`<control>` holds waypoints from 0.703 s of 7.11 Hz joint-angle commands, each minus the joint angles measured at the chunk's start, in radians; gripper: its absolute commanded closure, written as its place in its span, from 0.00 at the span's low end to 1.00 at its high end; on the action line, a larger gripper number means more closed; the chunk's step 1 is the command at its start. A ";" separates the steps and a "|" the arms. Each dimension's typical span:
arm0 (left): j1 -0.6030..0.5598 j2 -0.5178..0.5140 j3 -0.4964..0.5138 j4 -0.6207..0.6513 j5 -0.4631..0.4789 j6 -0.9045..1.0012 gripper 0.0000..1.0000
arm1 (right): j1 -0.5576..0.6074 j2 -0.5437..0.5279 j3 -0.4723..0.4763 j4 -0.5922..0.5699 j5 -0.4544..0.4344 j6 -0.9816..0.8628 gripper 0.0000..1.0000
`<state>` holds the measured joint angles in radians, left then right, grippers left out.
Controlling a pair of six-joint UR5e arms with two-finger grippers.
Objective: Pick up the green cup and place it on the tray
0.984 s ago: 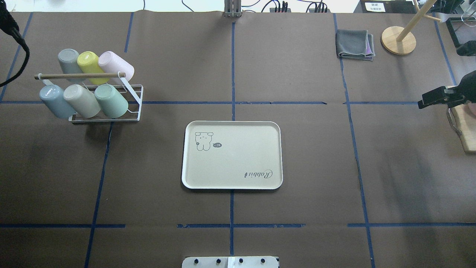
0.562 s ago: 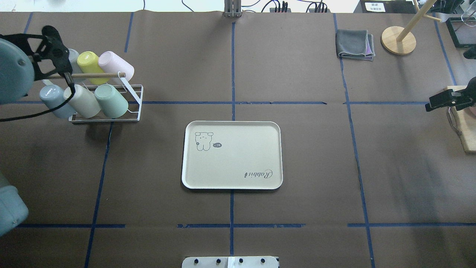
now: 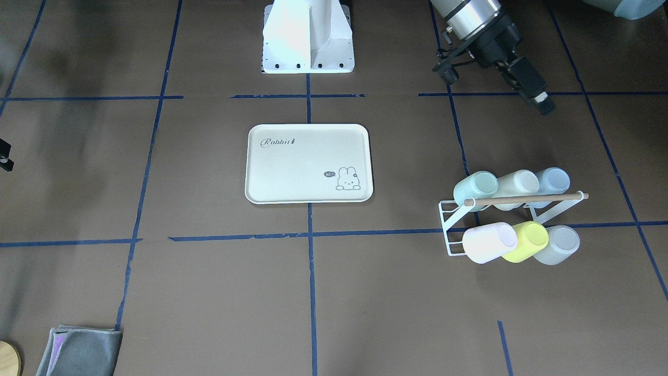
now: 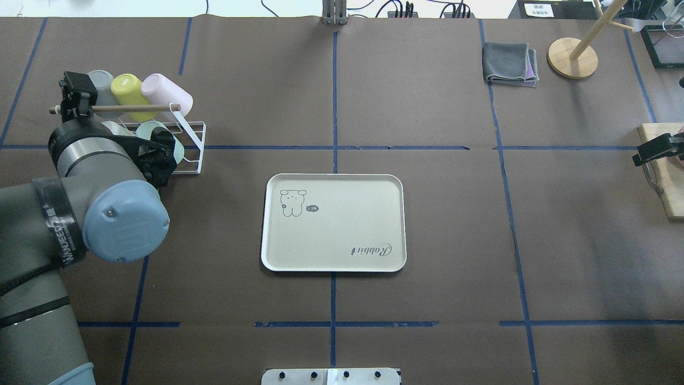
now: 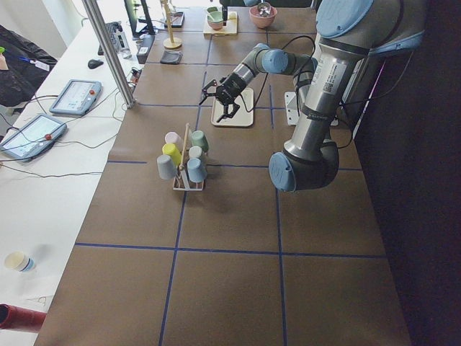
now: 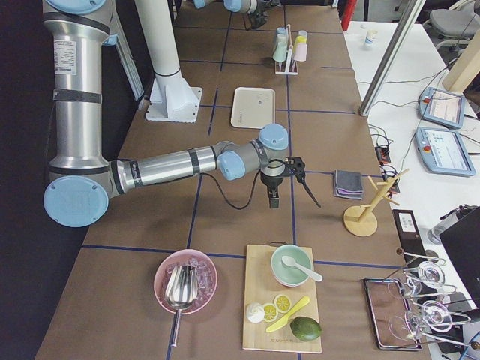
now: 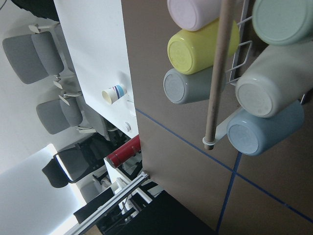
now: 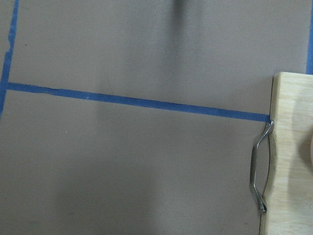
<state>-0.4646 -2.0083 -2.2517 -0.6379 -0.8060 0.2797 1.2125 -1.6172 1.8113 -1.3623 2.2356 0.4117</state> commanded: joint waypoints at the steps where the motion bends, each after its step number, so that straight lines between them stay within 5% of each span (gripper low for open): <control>1: 0.024 0.000 0.023 0.011 0.134 0.230 0.01 | 0.002 -0.012 -0.003 -0.001 0.001 -0.014 0.00; 5: 0.107 -0.035 0.239 0.009 0.249 0.343 0.01 | 0.004 -0.009 -0.004 -0.001 0.007 -0.014 0.00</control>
<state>-0.3728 -2.0298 -2.0845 -0.6284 -0.5832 0.6130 1.2159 -1.6274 1.8073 -1.3637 2.2404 0.3974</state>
